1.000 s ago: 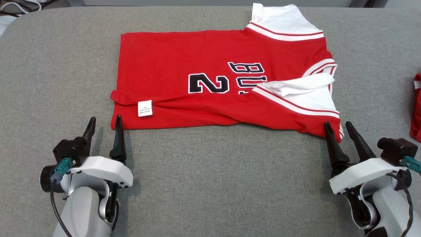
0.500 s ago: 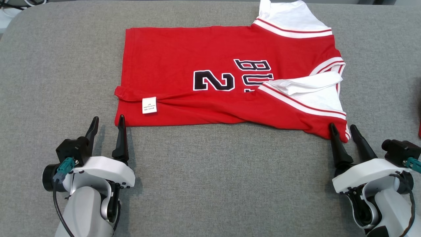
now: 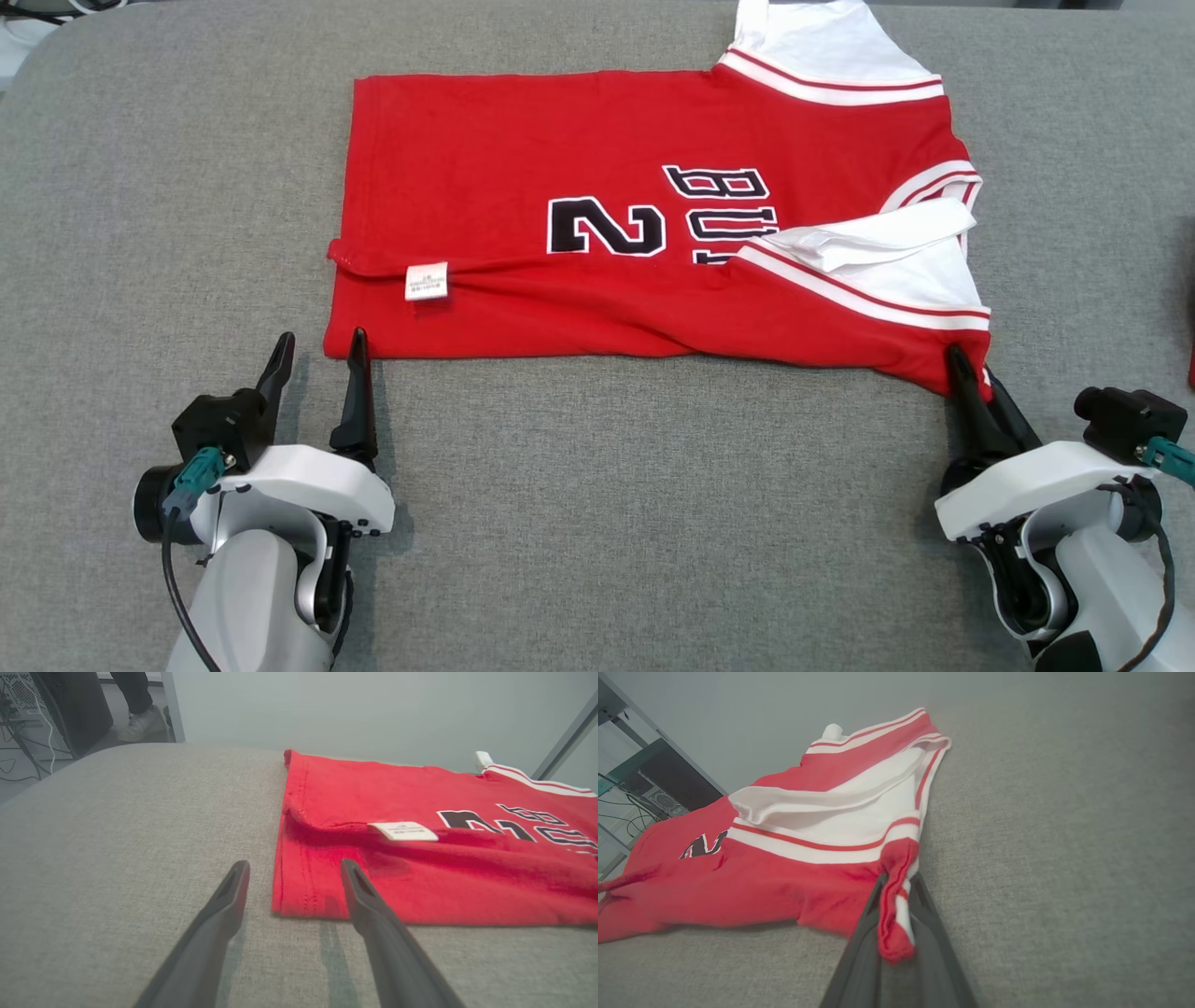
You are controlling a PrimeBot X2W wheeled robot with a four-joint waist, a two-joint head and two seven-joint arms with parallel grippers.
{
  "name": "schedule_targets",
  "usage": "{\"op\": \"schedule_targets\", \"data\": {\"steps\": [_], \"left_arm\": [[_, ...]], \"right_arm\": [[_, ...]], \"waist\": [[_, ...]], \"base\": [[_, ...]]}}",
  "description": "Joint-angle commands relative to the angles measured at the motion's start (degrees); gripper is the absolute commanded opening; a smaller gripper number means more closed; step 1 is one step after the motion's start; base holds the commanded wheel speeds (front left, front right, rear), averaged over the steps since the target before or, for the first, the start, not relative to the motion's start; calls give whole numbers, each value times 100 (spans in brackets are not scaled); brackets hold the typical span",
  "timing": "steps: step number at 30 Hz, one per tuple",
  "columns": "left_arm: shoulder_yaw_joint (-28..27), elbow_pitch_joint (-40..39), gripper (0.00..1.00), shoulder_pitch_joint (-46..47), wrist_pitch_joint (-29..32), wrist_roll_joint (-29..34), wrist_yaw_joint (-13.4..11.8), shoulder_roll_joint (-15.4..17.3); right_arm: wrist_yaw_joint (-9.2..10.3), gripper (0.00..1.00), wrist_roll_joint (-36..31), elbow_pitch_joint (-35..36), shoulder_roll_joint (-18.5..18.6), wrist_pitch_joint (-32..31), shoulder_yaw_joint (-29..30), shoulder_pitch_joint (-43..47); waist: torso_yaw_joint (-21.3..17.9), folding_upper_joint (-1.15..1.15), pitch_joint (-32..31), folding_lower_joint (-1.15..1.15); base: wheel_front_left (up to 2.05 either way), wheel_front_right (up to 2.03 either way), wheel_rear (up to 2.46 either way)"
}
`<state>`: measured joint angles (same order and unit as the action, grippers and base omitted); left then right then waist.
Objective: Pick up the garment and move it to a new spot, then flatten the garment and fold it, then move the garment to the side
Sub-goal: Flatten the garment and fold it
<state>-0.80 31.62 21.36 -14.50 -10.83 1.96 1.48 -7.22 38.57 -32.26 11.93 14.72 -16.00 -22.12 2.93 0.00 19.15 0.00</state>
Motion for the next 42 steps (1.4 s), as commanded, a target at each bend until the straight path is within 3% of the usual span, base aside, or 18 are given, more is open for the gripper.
{"op": "schedule_targets", "data": {"steps": [1,17,31,32,33,34,42], "left_arm": [[-165,-104,100,81,-50,-25,29,146],[-315,591,100,386,-50,-1166,313,141],[-283,1330,100,674,-50,-1610,422,140],[-263,1382,70,702,-50,-1672,440,140],[-243,1407,26,730,-50,-1705,454,140],[-209,1422,0,748,-50,-1705,468,140],[75,1268,0,660,-50,-2156,545,140]], "right_arm": [[-26,0,42,70,26,28,-128,53],[-26,0,-130,263,113,28,-134,52],[-26,0,-180,293,82,28,-206,-2],[-26,0,-180,294,80,28,-209,-7],[-26,0,-180,293,80,28,-208,-11],[-26,0,-181,290,81,28,-207,-14],[-26,0,-170,256,89,28,-127,-10]], "waist": [[-6,0,1,0],[-132,0,14,0],[-266,0,69,0],[-274,0,68,0],[-280,0,66,0],[-284,0,64,0],[-227,0,-6,0]], "base": [[0,0,0],[0,0,0],[0,0,0],[0,0,0],[0,0,0],[0,0,0],[0,0,0]]}}
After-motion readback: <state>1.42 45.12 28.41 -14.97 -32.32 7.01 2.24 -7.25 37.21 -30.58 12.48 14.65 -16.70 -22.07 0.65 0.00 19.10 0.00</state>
